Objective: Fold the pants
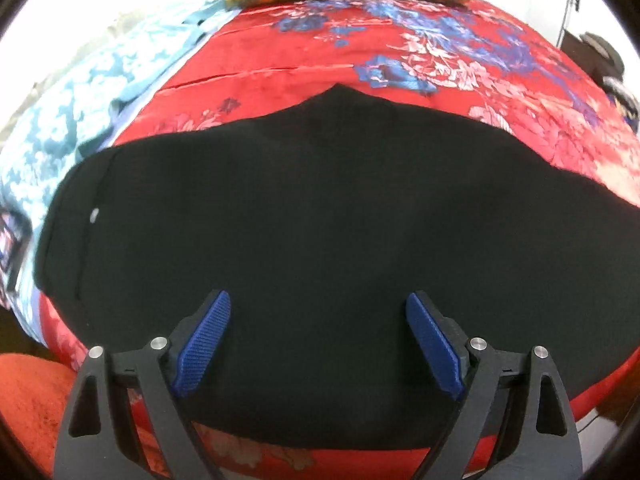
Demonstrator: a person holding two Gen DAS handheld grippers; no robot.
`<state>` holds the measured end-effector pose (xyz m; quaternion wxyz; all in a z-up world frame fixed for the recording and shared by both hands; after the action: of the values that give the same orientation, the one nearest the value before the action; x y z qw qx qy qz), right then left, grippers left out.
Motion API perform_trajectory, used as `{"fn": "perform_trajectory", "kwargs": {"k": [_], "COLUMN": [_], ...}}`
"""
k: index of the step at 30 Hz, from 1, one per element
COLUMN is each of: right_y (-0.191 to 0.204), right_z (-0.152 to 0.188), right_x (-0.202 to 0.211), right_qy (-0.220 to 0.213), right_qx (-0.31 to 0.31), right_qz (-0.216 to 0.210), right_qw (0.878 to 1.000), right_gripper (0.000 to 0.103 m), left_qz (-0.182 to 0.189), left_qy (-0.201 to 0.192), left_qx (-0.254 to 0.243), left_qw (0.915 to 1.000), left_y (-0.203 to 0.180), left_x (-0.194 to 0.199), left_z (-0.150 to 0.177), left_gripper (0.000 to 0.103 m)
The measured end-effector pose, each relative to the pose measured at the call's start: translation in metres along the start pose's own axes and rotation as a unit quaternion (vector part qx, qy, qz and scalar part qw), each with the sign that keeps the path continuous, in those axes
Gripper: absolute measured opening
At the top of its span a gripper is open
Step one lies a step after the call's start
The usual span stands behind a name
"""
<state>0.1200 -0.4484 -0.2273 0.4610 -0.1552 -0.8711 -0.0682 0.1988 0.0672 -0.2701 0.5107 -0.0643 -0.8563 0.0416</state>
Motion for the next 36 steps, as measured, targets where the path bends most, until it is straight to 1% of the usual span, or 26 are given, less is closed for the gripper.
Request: {"fn": "perform_trajectory", "kwargs": {"k": [1, 2, 4, 5, 6, 7, 8, 10, 12, 14, 16, 17, 19, 22, 24, 26, 28, 29, 30, 31, 33, 34, 36], "right_y": [-0.019, -0.050, -0.096, -0.120, -0.143, -0.159, -0.176, -0.189, -0.191, -0.185, -0.178, -0.175, -0.174, -0.177, -0.172, -0.164, -0.156, -0.152, -0.148, -0.145, -0.142, -0.143, -0.139], "right_z": [-0.010, -0.025, -0.043, -0.050, -0.054, -0.056, -0.055, -0.051, -0.047, -0.043, -0.039, -0.037, -0.032, -0.029, -0.027, -0.024, -0.021, -0.020, -0.020, -0.019, -0.019, -0.018, -0.019], "right_x": [0.002, 0.003, 0.002, -0.003, -0.013, -0.020, -0.031, -0.042, -0.050, -0.058, -0.066, -0.072, -0.082, -0.091, -0.094, -0.097, -0.100, -0.101, -0.101, -0.103, -0.104, -0.104, -0.098], "right_qy": [-0.002, -0.004, 0.007, 0.025, 0.057, 0.080, 0.108, 0.133, 0.145, 0.156, 0.166, 0.175, 0.186, 0.187, 0.193, 0.200, 0.206, 0.204, 0.202, 0.201, 0.200, 0.200, 0.192], "right_qx": [-0.015, -0.038, -0.075, -0.095, -0.113, -0.124, -0.134, -0.137, -0.129, -0.120, -0.099, -0.084, -0.077, -0.095, -0.111, -0.106, -0.121, -0.127, -0.130, -0.132, -0.140, -0.149, -0.154], "right_qz": [-0.002, -0.004, -0.022, -0.043, -0.072, -0.087, -0.109, -0.145, -0.165, -0.192, -0.192, -0.185, -0.186, -0.217, -0.258, -0.278, -0.305, -0.312, -0.313, -0.308, -0.286, -0.273, -0.266], "right_qw": [1.000, 0.999, 0.997, 0.994, 0.989, 0.985, 0.979, 0.971, 0.967, 0.962, 0.962, 0.963, 0.962, 0.953, 0.940, 0.934, 0.922, 0.919, 0.919, 0.920, 0.927, 0.929, 0.932], "right_gripper": [0.103, 0.103, 0.103, 0.103, 0.102, 0.098, 0.091, 0.083, 0.081, 0.074, 0.074, 0.074, 0.072, 0.072, 0.072, 0.072, 0.072, 0.071, 0.071, 0.067, 0.040, 0.015, 0.015], "left_qz": [-0.002, -0.005, -0.010, -0.012, -0.013, -0.013, -0.013, -0.016, -0.018, -0.019, -0.019, -0.019, -0.019, -0.018, -0.017, -0.017, -0.019, -0.019, -0.019, -0.019, -0.017, -0.014, -0.012], "left_qy": [-0.001, -0.003, -0.006, -0.006, -0.006, -0.004, -0.002, -0.002, -0.003, -0.002, 0.000, 0.001, 0.002, 0.002, 0.002, 0.002, 0.002, 0.002, 0.002, 0.003, 0.003, 0.003, 0.003], "left_qx": [0.001, -0.002, -0.012, -0.019, -0.025, -0.031, -0.037, -0.045, -0.049, -0.050, -0.048, -0.046, -0.040, -0.028, -0.022, -0.021, -0.023, -0.024, -0.024, -0.024, -0.023, -0.021, -0.019], "left_qw": [1.0000, 1.0000, 0.9999, 0.9997, 0.9996, 0.9994, 0.9992, 0.9988, 0.9986, 0.9986, 0.9987, 0.9987, 0.9990, 0.9994, 0.9996, 0.9996, 0.9996, 0.9995, 0.9995, 0.9995, 0.9996, 0.9997, 0.9998], "left_y": [0.000, -0.001, -0.003, -0.005, -0.008, -0.010, -0.014, -0.019, -0.022, -0.023, -0.022, -0.021, -0.018, -0.013, -0.012, -0.012, -0.013, -0.013, -0.013, -0.013, -0.013, -0.012, -0.011], "left_x": [0.001, 0.002, 0.002, 0.003, 0.002, 0.001, 0.000, -0.002, -0.003, -0.003, -0.003, -0.003, -0.003, -0.004, -0.005, -0.005, -0.006, -0.006, -0.006, -0.006, -0.006, -0.006, -0.006], "left_z": [-0.001, -0.002, -0.001, -0.001, 0.000, 0.000, 0.000, 0.001, 0.000, -0.001, -0.001, -0.001, 0.000, 0.000, 0.000, 0.000, 0.000, -0.001, -0.001, -0.001, -0.001, -0.001, -0.001], "left_gripper": [0.091, 0.091, 0.091, 0.091, 0.091, 0.091, 0.091, 0.091, 0.091, 0.091, 0.091, 0.091, 0.091, 0.091, 0.091, 0.091, 0.091, 0.091, 0.091, 0.091, 0.091, 0.091, 0.091]}}
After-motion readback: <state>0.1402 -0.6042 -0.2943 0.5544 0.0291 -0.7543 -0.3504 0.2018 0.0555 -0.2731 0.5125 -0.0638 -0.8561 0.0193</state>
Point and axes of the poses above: each gripper's, at about its wrist camera, not at the fingertips, and x roughly against the way its jaws point, y to its left, z to its underside, the point moved 3 cm from there along -x, roughly the way its jaws point, and after that the axes turned 15 degrees about z, right-handed, at the moved point
